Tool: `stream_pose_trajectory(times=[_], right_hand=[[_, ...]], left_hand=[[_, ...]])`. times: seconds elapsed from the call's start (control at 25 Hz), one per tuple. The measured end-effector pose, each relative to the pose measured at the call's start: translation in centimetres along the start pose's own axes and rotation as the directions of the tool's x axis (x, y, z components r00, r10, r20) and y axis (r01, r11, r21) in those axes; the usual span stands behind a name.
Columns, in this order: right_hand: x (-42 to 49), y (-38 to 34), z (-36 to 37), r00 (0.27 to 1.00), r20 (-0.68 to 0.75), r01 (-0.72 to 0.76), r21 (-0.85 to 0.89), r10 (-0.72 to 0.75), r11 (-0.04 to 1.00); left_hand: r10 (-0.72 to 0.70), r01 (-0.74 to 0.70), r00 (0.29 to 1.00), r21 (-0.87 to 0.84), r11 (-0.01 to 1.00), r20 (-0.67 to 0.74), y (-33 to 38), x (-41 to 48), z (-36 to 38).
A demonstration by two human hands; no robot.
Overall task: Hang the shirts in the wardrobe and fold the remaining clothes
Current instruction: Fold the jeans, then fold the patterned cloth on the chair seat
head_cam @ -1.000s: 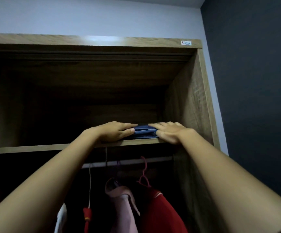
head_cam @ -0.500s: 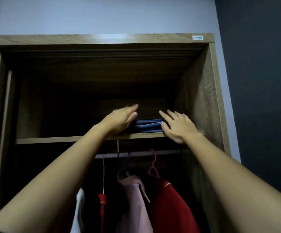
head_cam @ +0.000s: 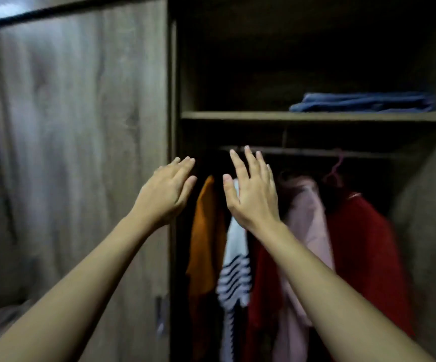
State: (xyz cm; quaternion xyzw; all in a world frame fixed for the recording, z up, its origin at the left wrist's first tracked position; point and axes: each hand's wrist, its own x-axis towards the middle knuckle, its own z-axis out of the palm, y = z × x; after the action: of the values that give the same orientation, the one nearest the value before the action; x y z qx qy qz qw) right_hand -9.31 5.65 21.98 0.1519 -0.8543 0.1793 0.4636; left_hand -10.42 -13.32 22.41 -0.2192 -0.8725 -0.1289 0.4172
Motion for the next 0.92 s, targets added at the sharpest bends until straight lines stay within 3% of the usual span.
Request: stream_pose_trajectory(times=[0.16, 0.24, 0.32, 0.36, 0.44, 0.52, 0.68, 0.8, 0.92], right_hand=[[-9.0, -10.5, 7.2, 0.978, 0.198, 0.032, 0.174, -0.067, 0.984], [-14.7, -17.3, 10.8, 0.927, 0.341, 0.068, 0.248, -0.153, 0.966], [-17.1, -19.2, 12.6, 0.908, 0.389, 0.047, 0.282, -0.158, 0.958], [-19.1, -21.8, 13.8, 0.88, 0.429, 0.057, 0.33, -0.203, 0.942], [-22.6, -24.6, 15.7, 0.827, 0.499, 0.076, 0.354, -0.258, 0.932], [-27.0, -28.5, 18.0, 0.738, 0.582, 0.076, 0.432, -0.342, 0.899], [-36.7, -30.9, 21.9, 0.497, 0.753, 0.111, 0.439, -0.433, 0.892], [-45.3, -31.3, 24.7, 0.259, 0.843, 0.132, 0.453, -0.472, 0.882], [-53.3, -31.5, 27.9, 0.101, 0.857, 0.178, 0.484, -0.505, 0.857]], left_hand=[[-0.179, 0.161, 0.975, 0.142, 0.977, 0.129, -5.8, -16.0, -2.7], [-0.329, 0.285, 0.917, 0.206, 0.936, 0.225, -9.4, -25.2, -4.9], [-0.369, 0.318, 0.894, 0.22, 0.922, 0.256, -10.2, -29.5, -5.6], [-0.434, 0.371, 0.841, 0.239, 0.897, 0.323, -11.2, -32.9, -7.0], [-0.527, 0.467, 0.802, 0.257, 0.846, 0.281, -12.1, -37.8, -8.7], [-0.652, 0.588, 0.716, 0.288, 0.756, 0.25, -13.4, -44.2, -10.6], [-0.833, 0.761, 0.455, 0.349, 0.547, 0.313, -13.1, -55.2, -9.5], [-0.902, 0.844, 0.171, 0.414, 0.342, 0.397, -11.1, -63.5, -6.2], [-0.919, 0.897, -0.052, 0.423, 0.129, 0.39, -8.8, -71.7, -2.2]])
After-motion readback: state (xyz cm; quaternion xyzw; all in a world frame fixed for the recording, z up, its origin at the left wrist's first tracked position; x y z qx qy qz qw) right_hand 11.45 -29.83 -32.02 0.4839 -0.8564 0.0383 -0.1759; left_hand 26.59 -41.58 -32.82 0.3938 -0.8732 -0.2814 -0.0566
